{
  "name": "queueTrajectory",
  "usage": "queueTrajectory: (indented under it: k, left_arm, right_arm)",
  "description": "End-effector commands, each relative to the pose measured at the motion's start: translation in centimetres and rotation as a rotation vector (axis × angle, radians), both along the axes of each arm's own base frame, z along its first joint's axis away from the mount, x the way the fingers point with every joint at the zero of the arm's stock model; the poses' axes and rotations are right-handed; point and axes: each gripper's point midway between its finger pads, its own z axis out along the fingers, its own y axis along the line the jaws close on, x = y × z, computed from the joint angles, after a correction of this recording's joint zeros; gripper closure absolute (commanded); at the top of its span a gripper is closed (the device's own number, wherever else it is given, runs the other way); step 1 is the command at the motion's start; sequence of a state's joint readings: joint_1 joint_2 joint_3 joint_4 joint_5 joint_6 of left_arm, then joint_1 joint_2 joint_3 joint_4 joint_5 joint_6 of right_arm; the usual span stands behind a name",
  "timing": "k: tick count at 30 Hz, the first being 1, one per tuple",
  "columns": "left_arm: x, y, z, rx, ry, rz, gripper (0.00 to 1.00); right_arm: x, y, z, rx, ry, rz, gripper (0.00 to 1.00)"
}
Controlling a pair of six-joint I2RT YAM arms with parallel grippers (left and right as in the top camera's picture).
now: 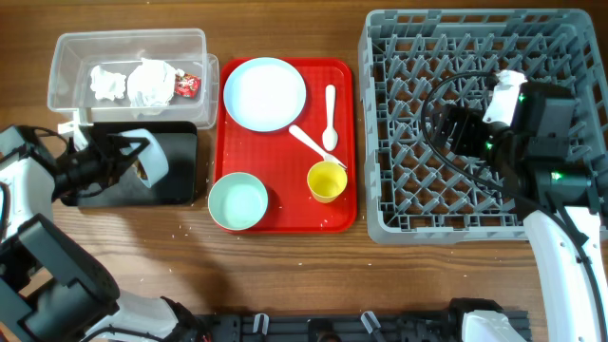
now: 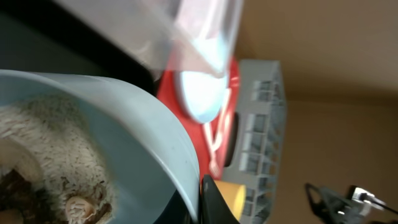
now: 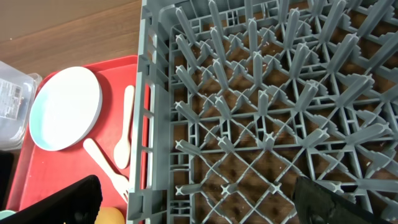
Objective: Sort waste into correct bins and load items into the dishwasher rack
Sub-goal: 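Carry the rice bowl left and tip its contents onto the black tray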
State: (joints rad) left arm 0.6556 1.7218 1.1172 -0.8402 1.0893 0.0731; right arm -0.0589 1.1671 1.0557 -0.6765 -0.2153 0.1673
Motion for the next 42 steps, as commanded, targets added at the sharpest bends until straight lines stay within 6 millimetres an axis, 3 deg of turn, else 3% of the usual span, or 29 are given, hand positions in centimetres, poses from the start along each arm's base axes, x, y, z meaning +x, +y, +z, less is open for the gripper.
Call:
queueTrajectory:
  k: [1,14,20,28,34,42]
  left_arm:
    - [0.3,-0.2,4.0,-0.12,-0.179,-0.009,0.96]
    - [0.0,3.1,5.4,-0.145,-0.275,0.068,0.96]
    - [0.1,3.0,6.4,-0.169,-0.328,0.056,0.96]
    - [0.6,3.5,6.0,-0.165,-0.357,0.048,0.96]
    - [0.8,3.5,5.9,-0.285,-0.402,0.036,0.96]
    - [0.8,3.6,5.5,-0.421,-0.257,0.084,0.96]
  right_arm:
    - [0.4,-0.1,0.7,-0.009,-0.018,0.0,0.0]
    - [0.4,-0.1,0.7,-0.003,-0.016,-0.005,0.0]
    - [0.4,-0.1,0.7,-0.003,-0.016,-0.005,0.0]
    - [0.4,-0.1,0.7,-0.004,-0.015,-0.005,0.0]
    - [0.3,-0.1,0.6,-0.004,-0.009,-0.005,0.0]
    - [0.3,-0.1,0.6,-0.003,-0.007,-0.005,0.0]
